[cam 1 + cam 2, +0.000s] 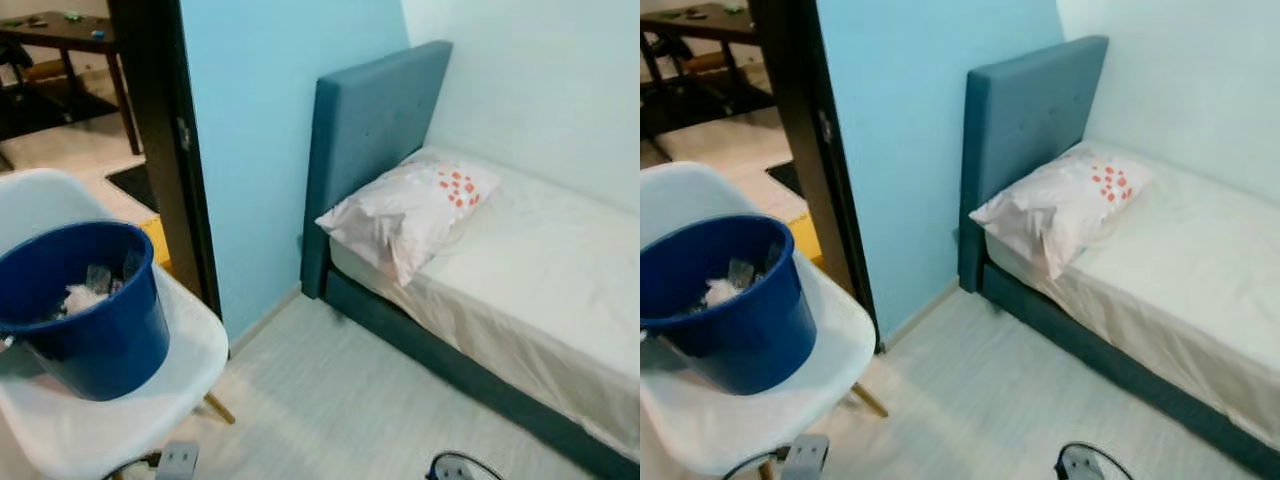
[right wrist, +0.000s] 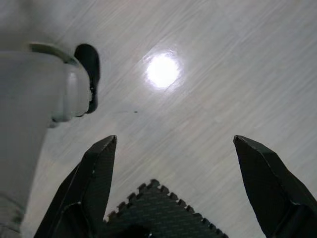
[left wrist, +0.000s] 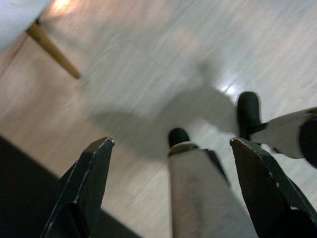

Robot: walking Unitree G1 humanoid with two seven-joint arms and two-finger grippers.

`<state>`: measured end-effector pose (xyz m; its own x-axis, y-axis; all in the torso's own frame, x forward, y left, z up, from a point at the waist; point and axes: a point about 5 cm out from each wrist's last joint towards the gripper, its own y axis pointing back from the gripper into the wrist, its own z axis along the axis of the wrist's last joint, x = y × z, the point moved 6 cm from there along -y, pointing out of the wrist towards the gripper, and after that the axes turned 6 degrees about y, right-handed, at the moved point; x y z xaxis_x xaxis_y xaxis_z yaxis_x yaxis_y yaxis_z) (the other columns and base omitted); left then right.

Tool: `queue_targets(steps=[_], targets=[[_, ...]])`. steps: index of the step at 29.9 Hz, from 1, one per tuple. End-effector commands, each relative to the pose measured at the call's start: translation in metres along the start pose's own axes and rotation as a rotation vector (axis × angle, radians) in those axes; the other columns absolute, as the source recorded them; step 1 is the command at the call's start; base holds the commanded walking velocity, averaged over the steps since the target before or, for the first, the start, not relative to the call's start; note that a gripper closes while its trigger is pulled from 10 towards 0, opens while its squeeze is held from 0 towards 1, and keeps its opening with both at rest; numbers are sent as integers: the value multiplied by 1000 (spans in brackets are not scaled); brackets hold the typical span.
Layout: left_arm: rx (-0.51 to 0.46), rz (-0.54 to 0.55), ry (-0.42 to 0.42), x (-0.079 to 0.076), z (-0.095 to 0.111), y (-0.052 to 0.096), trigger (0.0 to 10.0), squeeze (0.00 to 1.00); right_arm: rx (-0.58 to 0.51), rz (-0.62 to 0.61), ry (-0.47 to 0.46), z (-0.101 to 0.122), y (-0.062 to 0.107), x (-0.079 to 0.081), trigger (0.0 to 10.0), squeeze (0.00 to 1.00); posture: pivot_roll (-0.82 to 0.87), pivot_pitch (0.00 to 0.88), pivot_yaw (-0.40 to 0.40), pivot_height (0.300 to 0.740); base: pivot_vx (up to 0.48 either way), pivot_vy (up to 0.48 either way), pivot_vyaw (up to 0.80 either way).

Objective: Clean up the room

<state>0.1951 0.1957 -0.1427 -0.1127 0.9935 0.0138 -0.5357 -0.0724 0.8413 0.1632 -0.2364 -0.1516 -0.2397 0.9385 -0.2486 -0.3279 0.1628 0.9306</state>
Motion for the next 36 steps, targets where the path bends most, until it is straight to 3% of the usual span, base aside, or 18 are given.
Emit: queue_targets(steps=[1,6,10,18,27,36], targets=[[27,4,4,2,-7,1,10000,0,-24,-10,18,7,0,-4,10000,0,-7,10,-28,740,0,-341,0],[26,1,-14,3,-5,0,10000,0,-28,-10,20,8,0,-1,10000,0,-4,4,-26,740,0,-349,0],[28,-1,-10,2,-6,1,10000,0,-42,6,-16,15,0,11,10000,0,-4,4,-26,740,0,-370,0],[42,-2,5,3,-12,2,10000,0,-52,24,13,29,1,37,10000,0,0,8,-32,740,0,-480,-94],[42,-2,11,4,-12,2,10000,0,-60,27,24,38,2,46,10000,0,-3,11,-28,740,0,-480,-746],[33,-9,14,2,-8,1,10000,0,-60,17,9,37,1,43,10000,0,-5,9,-27,740,0,-480,0]])
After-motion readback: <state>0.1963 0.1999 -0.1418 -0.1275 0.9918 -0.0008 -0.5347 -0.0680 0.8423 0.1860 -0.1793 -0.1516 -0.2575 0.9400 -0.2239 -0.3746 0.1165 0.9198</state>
